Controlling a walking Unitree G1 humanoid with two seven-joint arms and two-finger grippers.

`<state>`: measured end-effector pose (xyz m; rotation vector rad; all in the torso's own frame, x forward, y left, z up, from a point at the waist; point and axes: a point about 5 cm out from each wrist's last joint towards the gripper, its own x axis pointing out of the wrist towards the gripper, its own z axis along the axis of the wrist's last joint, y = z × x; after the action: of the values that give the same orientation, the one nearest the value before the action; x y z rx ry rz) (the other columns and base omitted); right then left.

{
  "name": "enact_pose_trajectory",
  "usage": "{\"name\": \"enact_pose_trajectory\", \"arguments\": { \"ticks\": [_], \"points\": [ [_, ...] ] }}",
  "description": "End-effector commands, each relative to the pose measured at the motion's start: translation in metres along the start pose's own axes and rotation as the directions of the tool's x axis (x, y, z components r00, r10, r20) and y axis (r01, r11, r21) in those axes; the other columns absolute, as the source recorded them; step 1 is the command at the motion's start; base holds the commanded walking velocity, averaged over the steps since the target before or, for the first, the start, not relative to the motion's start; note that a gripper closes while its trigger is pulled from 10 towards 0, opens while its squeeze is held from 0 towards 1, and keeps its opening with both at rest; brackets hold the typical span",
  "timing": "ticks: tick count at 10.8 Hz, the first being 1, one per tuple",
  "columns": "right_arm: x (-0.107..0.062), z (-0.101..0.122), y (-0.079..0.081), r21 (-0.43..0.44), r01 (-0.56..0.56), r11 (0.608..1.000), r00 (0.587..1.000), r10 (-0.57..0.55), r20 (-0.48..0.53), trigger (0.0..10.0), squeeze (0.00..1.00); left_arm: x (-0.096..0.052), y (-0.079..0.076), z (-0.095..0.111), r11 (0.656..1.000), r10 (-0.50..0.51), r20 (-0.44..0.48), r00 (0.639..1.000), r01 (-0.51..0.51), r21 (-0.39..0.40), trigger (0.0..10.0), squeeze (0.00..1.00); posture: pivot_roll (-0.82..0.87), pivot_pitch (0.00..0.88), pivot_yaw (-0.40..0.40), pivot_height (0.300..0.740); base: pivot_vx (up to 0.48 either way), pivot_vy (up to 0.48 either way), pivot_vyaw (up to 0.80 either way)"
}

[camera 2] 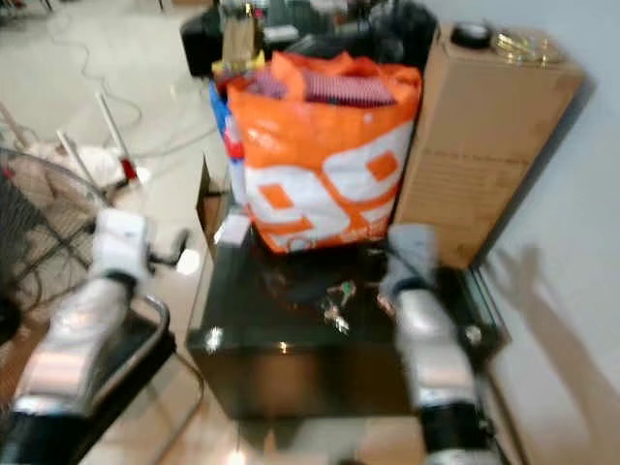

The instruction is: Hang keys on a hook

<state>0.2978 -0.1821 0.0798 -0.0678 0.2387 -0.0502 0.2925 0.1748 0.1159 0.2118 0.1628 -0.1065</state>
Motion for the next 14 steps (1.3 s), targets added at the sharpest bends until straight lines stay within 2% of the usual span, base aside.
{"name": "enact_pose_trajectory", "arguments": {
  "ticks": [1, 3, 5, 10, 14],
  "points": [
    [0.002, 0.007, 0.005, 0.007, -0.01, 1.0, 1.0, 0.01, 0.026, 10.0, 1.0, -0.001, 0.008, 0.002, 1.0, 0.023, 0.004, 1.0, -0.023, 0.013, 10.0, 0.0, -0.03, 0.0, 0.013, 0.74, 0.296, 0.0, 0.0],
    [0.002, 0.008, 0.006, 0.058, 0.0, 0.998, 1.0, -0.001, 0.016, 10.0, 1.0, -0.001, 0.009, 0.001, 1.0, 0.025, 0.002, 1.0, -0.026, 0.012, 10.0, 0.0, -0.04, 0.0, 0.016, 0.74, 0.3, 0.0, 0.0],
    [0.002, 0.008, 0.008, 0.055, -0.009, 0.998, 1.0, 0.009, 0.008, 10.0, 1.0, 0.0, 0.009, 0.002, 1.0, 0.025, 0.002, 1.0, -0.025, 0.013, 10.0, 0.0, -0.04, 0.0, 0.018, 0.74, 0.302, 0.0, 0.0],
    [0.004, 0.014, 0.013, 0.079, -0.046, 0.996, 0.998, 0.044, 0.034, 10.0, 1.0, 0.0, 0.009, 0.005, 0.998, 0.031, 0.023, 0.999, -0.032, 0.048, 10.0, 0.0, -0.03, 0.0, 0.01, 0.74, 0.0, 0.0, 0.0],
    [0.003, 0.012, 0.017, 0.071, -0.057, 0.996, 0.998, 0.055, 0.028, 10.0, 1.0, -0.001, 0.01, 0.004, 0.998, 0.031, 0.028, 0.999, -0.033, 0.053, 10.0, 0.0, -0.02, 0.0, 0.003, 0.74, 0.0, -0.341, 0.0]
  ]
}}
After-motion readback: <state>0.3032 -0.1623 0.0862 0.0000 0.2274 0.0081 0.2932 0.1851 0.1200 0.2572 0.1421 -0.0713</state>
